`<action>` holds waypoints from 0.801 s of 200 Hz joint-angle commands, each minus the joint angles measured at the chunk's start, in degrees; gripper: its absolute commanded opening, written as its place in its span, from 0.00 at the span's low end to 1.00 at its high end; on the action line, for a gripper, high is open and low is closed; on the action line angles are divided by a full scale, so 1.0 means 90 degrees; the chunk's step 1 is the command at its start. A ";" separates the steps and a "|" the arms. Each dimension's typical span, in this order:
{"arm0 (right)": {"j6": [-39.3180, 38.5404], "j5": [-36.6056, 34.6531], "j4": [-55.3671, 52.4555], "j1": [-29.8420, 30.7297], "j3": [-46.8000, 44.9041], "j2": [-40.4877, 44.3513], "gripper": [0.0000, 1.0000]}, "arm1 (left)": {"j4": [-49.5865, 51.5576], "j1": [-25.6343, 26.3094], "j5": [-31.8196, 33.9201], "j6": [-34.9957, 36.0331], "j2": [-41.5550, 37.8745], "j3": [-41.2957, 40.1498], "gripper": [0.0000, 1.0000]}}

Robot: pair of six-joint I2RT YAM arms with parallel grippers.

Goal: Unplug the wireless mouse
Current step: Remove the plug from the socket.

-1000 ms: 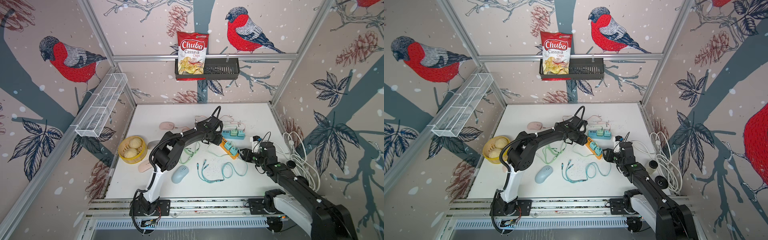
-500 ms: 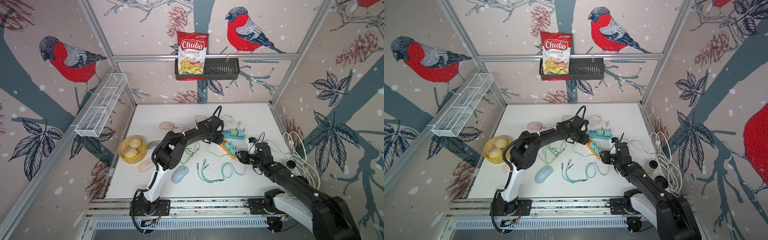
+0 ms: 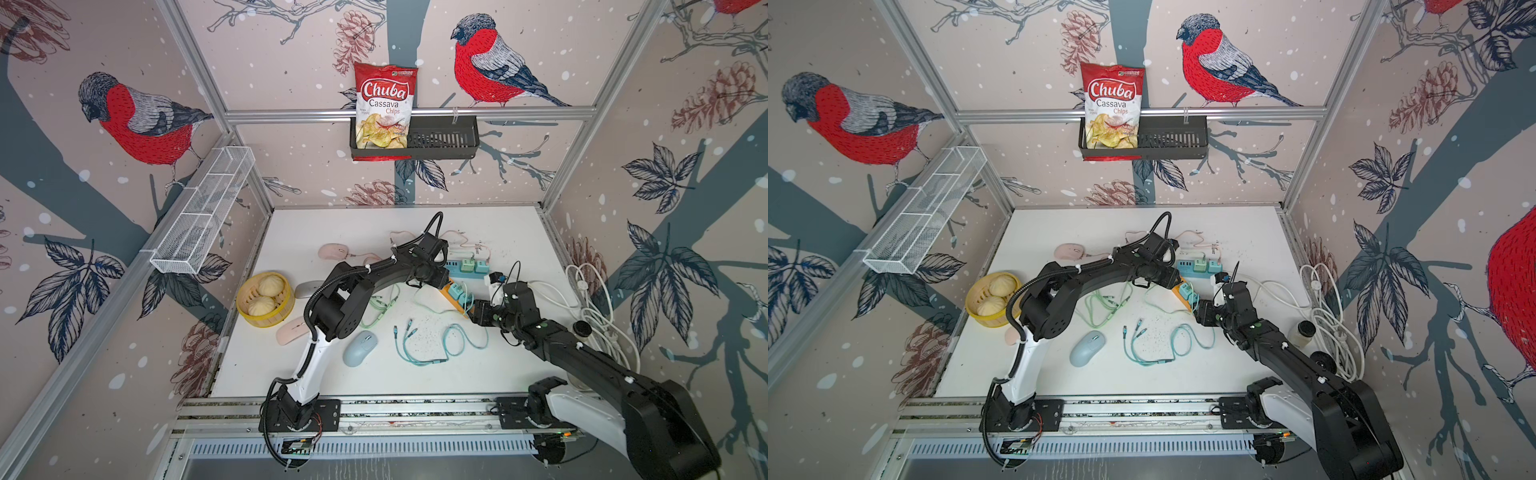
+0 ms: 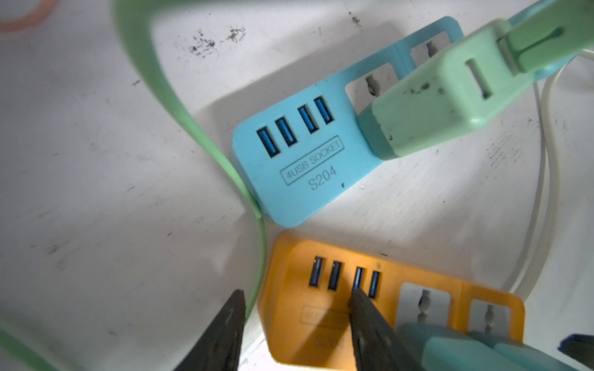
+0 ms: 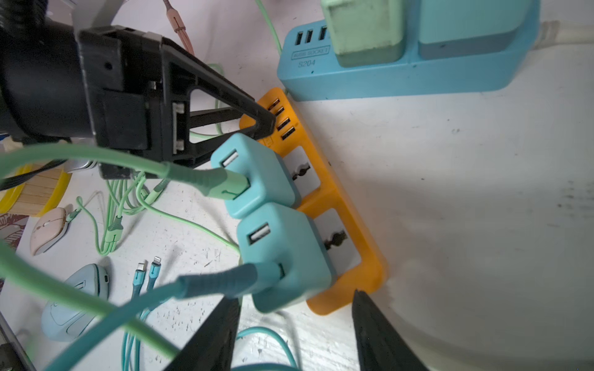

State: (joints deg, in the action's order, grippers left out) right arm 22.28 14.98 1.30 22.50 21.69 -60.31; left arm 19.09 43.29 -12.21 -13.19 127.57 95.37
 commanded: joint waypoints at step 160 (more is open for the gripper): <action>-0.0382 -0.0783 0.0110 0.0290 0.0939 -0.0808 0.02 | 0.0760 0.0014 0.0405 0.0042 0.0117 -0.0240 0.52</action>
State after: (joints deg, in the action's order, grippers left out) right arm 17.78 11.09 1.30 25.41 28.93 -69.58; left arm 15.79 43.33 -11.81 -13.61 127.55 94.45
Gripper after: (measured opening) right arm 0.170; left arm 0.516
